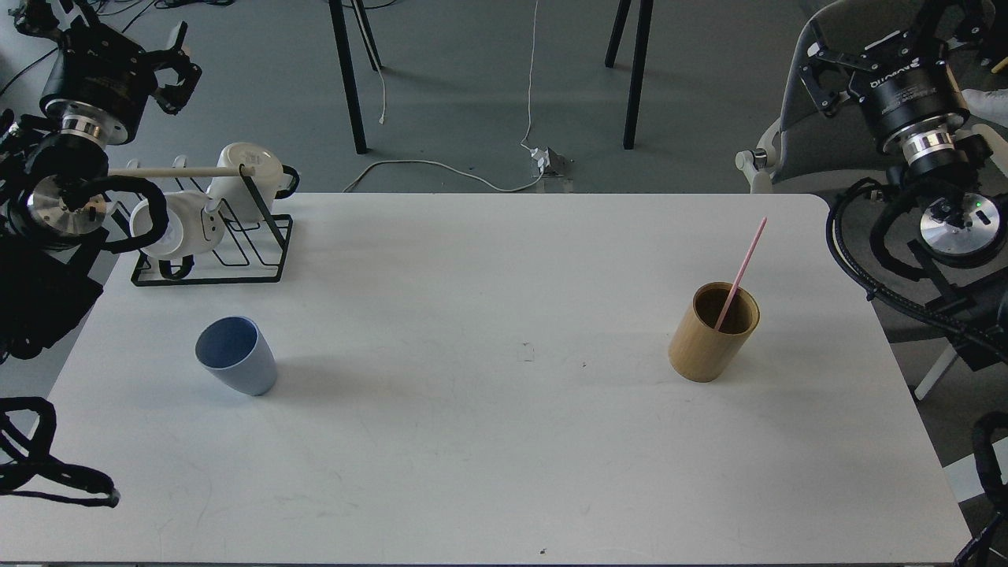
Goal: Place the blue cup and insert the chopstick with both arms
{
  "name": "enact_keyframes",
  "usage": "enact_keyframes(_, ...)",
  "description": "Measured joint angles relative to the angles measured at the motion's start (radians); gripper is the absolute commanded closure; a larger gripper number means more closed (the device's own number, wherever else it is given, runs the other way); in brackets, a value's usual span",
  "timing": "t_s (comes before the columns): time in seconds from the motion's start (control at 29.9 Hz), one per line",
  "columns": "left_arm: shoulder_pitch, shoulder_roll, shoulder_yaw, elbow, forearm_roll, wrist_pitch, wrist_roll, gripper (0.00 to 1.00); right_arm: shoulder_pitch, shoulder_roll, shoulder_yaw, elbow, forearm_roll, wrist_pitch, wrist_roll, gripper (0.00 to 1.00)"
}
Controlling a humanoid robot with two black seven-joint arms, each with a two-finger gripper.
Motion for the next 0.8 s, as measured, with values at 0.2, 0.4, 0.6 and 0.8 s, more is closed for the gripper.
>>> enact_keyframes(0.2,0.000,0.006,0.001,0.000,0.001,0.000,0.001,0.00,-0.002,-0.006,-0.004,0.000,-0.003,0.000,0.001,0.00)
enact_keyframes(0.4,-0.001,0.019,0.012,-0.021,0.006,0.000,0.006,0.00,-0.003,-0.011,-0.001,0.004,-0.003,0.000,0.002,0.01)
enact_keyframes(0.6,-0.002,0.128,0.065,-0.171,0.074,0.000,0.012,0.00,-0.007,-0.022,-0.001,0.010,-0.003,0.000,0.008,0.01)
enact_keyframes(0.8,-0.005,0.274,0.080,-0.356,0.287,0.000,0.004,0.01,-0.013,-0.031,-0.001,0.009,-0.003,0.000,0.010,0.00)
